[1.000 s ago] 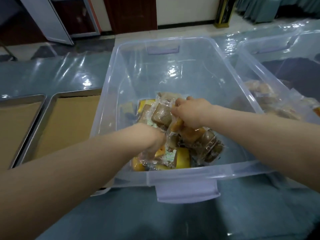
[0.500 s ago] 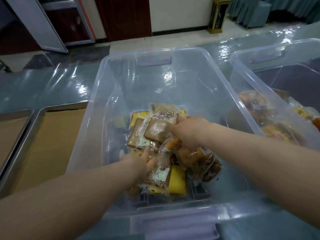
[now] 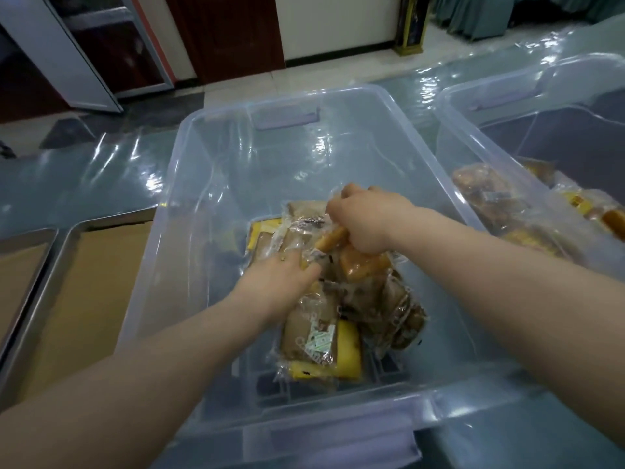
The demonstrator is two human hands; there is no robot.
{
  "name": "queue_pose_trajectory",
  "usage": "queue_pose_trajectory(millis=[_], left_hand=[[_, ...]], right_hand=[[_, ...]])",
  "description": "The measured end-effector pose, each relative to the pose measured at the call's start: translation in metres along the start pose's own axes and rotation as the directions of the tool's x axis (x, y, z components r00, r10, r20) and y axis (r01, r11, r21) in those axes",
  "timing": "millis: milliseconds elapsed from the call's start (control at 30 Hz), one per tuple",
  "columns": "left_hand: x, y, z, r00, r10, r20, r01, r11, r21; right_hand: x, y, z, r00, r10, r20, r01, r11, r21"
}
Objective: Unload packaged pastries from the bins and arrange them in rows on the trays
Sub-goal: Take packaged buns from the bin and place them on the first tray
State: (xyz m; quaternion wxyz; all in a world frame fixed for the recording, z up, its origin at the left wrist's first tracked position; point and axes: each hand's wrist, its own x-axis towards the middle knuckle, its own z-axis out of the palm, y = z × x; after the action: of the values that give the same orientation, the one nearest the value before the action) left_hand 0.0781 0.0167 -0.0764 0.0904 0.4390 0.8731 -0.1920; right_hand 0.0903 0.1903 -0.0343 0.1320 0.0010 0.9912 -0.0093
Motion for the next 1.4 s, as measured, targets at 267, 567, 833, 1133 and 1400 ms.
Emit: queue_pose_trajectory(millis=[267,567,833,1133,1400], left_hand=[[-0.019,-0.010,-0.024,0.955,-0.120,-0.272,0.113,0.993,-0.042],[-0.114,-0.040,-0.068,0.674,-0.235,-0.700,0.121,0.970,-0.209],[-0.274,-0.094,-0.019,0.493,-0.348,-0.798,0.182,0.938,-0.296],[-0.482,-0.164,0.104,0.370,-0.624,-0.689,0.360,0.779,-0.513],[-0.596,-0.234,0.193,0.286,-0.732,-0.618,0.485,0.667,-0.566]], right_hand=[[-0.007,0.016,-0.018,0.961,0.028,-0.276,0.043,0.968,0.249],[-0.054,-0.024,-0.056,0.784,0.037,-0.619,0.340,0.810,0.478],[-0.092,-0.201,-0.066,0.723,-0.006,-0.691,0.519,0.665,0.537],[-0.103,-0.466,-0.031,0.730,-0.245,-0.638,0.651,0.535,0.539],[-0.076,-0.633,-0.013,0.715,-0.368,-0.594,0.695,0.461,0.551]])
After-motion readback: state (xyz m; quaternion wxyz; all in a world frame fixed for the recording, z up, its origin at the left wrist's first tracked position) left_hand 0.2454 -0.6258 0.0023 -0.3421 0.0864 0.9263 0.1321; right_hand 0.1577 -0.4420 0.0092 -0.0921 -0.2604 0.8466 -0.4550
